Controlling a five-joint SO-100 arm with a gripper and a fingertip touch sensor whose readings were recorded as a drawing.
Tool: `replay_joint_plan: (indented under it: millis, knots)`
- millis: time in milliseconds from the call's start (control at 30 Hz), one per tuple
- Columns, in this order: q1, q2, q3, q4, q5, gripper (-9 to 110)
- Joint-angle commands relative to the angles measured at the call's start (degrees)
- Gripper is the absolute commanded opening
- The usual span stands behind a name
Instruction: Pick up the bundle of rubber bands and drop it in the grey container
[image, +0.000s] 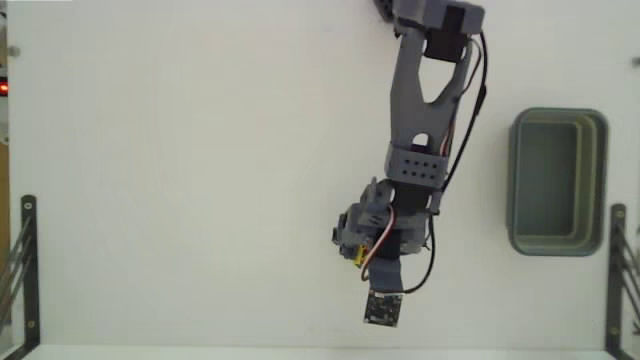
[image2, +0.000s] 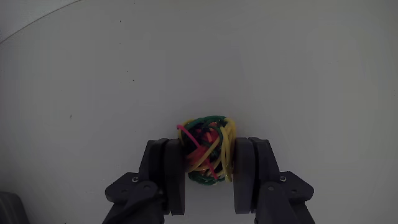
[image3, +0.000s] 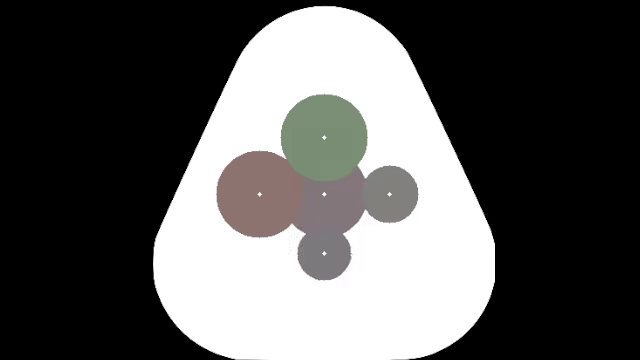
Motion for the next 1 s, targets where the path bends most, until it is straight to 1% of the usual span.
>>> replay_joint_plan:
  millis: [0,967]
  knots:
    - [0.1,2.1,-0.1,-1.0,0.3,44]
    - [0.1,2.1,-0.1,-1.0,0.3,37]
